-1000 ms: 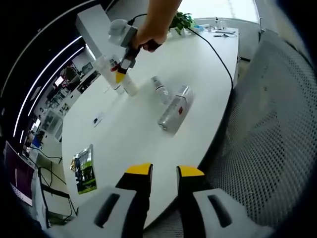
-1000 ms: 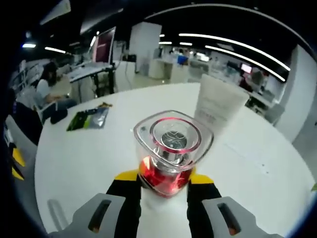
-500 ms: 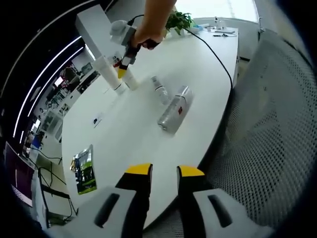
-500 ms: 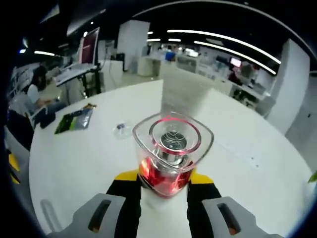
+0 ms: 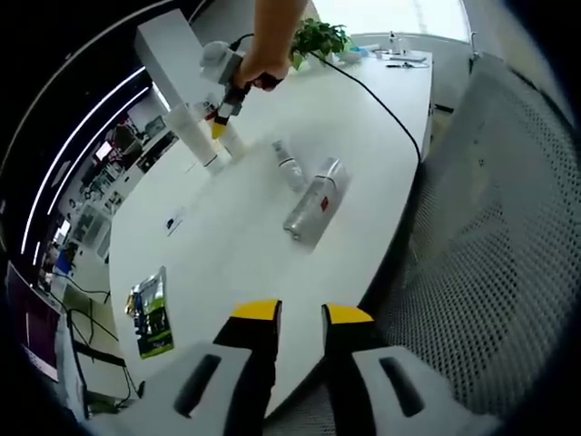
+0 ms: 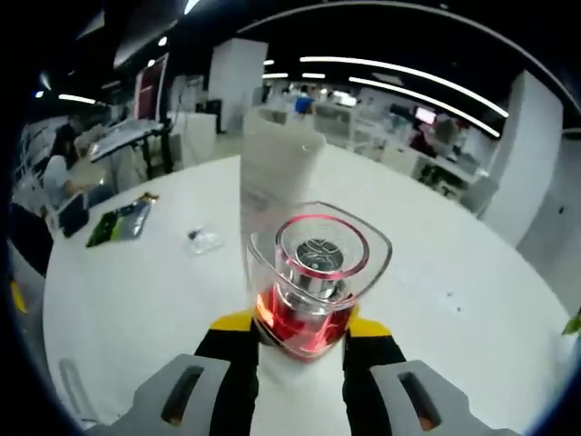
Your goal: Arrange the skincare products in the storage area until every visible bottle or jar stands upright without overlapping.
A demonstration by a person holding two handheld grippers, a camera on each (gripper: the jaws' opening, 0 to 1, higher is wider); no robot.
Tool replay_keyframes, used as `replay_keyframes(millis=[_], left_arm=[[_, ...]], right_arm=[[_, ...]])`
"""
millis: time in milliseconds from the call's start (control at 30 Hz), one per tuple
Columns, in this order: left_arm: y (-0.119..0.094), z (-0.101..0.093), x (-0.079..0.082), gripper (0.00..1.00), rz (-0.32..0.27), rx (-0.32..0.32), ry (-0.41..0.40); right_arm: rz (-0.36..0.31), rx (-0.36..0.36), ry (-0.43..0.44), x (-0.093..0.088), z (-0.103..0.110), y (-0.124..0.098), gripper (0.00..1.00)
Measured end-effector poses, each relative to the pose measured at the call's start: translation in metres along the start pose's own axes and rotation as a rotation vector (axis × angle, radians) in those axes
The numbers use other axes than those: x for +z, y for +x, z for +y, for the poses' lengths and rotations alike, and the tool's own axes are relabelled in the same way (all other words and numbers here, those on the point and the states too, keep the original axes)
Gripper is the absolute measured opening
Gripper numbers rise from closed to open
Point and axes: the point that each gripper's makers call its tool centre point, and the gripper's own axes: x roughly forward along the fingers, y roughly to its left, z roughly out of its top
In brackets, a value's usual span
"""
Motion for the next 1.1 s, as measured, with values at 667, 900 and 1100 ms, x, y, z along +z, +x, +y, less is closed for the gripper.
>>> replay_keyframes(millis=[667, 900, 1100], left_arm=[[0.003, -0.012, 0.001, 0.23, 0.000, -0.062, 0.012], [0.003, -0.013, 0.000, 0.24, 0.006, -0.070, 0.011], [0.004, -0.013, -0.001, 0.24, 0.009, -0.072, 0.010]], right_arm=[[-0.041, 0.095, 0.026, 0.010, -0.002, 0.007, 0.39], [0.048, 0.192, -0.046, 0.001, -0.001, 0.007, 0.39], [0.159, 0.226, -0.110, -0.014, -0.002, 0.008, 0.28]])
